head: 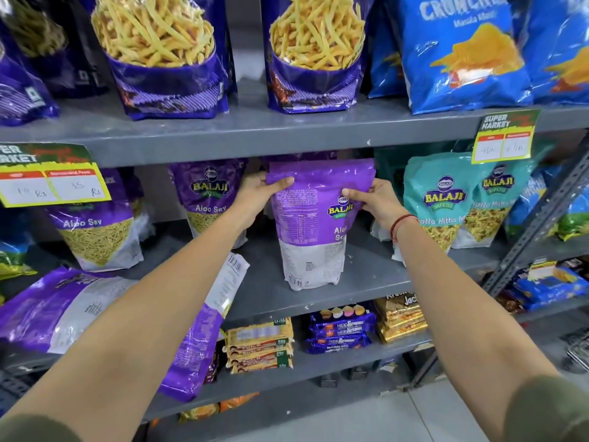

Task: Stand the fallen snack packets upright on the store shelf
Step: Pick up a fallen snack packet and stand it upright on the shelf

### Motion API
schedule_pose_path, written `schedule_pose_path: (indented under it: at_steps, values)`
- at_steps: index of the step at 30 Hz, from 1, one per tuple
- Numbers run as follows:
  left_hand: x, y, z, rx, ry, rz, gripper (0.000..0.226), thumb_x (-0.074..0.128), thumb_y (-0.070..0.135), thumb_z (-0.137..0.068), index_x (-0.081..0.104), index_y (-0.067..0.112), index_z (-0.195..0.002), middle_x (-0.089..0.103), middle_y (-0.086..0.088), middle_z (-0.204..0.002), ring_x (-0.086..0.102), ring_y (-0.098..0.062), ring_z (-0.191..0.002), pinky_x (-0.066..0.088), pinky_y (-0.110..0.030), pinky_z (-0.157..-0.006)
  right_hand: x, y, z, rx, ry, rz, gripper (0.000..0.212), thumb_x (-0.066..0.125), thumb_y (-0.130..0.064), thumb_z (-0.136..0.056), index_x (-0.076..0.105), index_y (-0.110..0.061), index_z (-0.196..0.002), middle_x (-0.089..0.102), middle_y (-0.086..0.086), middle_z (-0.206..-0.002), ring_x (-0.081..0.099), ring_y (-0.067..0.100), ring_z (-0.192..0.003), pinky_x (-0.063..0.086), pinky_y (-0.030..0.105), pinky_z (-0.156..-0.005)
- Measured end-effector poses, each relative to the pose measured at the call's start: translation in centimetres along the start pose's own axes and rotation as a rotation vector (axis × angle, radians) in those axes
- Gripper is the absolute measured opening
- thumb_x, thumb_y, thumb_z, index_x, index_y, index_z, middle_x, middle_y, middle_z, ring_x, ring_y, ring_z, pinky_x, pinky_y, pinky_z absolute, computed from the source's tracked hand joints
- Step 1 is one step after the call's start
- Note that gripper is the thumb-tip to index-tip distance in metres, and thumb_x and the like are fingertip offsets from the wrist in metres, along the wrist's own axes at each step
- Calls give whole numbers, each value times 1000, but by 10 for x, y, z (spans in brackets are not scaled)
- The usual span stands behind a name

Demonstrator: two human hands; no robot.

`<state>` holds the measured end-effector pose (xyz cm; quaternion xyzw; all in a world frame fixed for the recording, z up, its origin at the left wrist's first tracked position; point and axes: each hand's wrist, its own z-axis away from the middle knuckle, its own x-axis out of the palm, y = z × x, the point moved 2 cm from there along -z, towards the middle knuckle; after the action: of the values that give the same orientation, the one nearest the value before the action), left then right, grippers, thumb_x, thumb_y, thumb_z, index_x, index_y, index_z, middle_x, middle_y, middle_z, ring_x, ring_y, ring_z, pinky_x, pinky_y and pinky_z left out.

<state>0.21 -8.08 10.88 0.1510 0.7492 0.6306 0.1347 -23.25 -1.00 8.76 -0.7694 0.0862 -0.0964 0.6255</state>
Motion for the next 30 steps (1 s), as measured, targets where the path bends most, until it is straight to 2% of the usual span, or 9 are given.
schedule_pose_path:
  at_steps: [3, 6, 12, 15, 17, 19, 22, 27, 30]
  values:
    - [-3, -1, -3, -5, 12, -20, 5, 72, 16, -80, 68, 20, -78, 74, 8, -64, 67, -13, -62, 51, -29, -64, -2, -6, -2, 5, 8, -11, 22, 74, 1, -72, 66, -9, -89, 76, -5, -72, 71, 10, -67, 56, 22, -60]
    - [-3, -1, -1, 29, 23, -12, 6, 70, 14, -81, 66, 19, -82, 73, 11, -65, 69, -4, -62, 54, -22, -58, 2, -8, 1, 16, -7, -54, 35, 80, -15, -58, 67, -12, -89, 76, -5, -73, 71, 9, -68, 57, 23, -60]
    - [-4, -36, 21, 109, 271, -144, 24, 72, 34, -78, 62, 19, -93, 68, -4, -95, 65, -15, -84, 51, -24, -75, 6, 18, 9, 68, 6, -168, 49, 87, -44, -44, 72, -24, -86, 76, -9, -81, 70, 8, -77, 58, 27, -74]
    - [11, -76, 56, 132, 459, -232, 38, 64, 31, -86, 53, 8, -115, 56, -5, -111, 56, -17, -95, 47, -26, -84, 13, 44, 20, 142, 13, -116, 29, 80, -30, -64, 68, -22, -89, 76, -11, -76, 70, 4, -73, 55, 24, -71]
    - [26, -109, 83, 138, 523, -295, 32, 60, 25, -89, 51, 8, -114, 52, -7, -112, 54, -19, -95, 49, -38, -89, 17, 58, 27, 157, 29, -78, 12, 70, -17, -79, 66, -19, -90, 75, -12, -73, 69, 2, -71, 53, 21, -71]
    - [44, -135, 105, 102, 480, -362, 27, 60, 15, -86, 51, 9, -112, 50, -6, -109, 55, -23, -94, 49, -48, -87, 20, 67, 32, 162, 48, -44, 7, 67, -17, -83, 67, -19, -89, 75, -15, -73, 68, -1, -72, 51, 15, -69]
    - [73, -153, 125, 32, 344, -418, 44, 63, 7, -81, 47, 6, -123, 46, -10, -116, 53, -18, -95, 48, -42, -90, 23, 73, 40, 149, 97, 2, 3, 65, -22, -86, 68, -21, -87, 74, -17, -73, 68, -2, -74, 49, 15, -71]
    - [97, -155, 122, -37, 253, -439, 94, 78, 23, -73, 20, 8, -145, 25, -15, -148, 33, -25, -136, 33, -32, -108, 30, 84, 57, 42, 302, 104, 21, 76, -45, -71, 72, -25, -78, 75, 1, -82, 67, 10, -79, 55, 32, -78]
    - [98, -153, 110, -88, 195, -425, 119, 85, 34, -60, 8, 9, -147, 18, -13, -153, 28, -25, -140, 37, -39, -110, 47, 84, 78, -57, 403, 160, 29, 74, -50, -69, 69, -24, -80, 72, 6, -79, 62, 3, -70, 51, 22, -68]
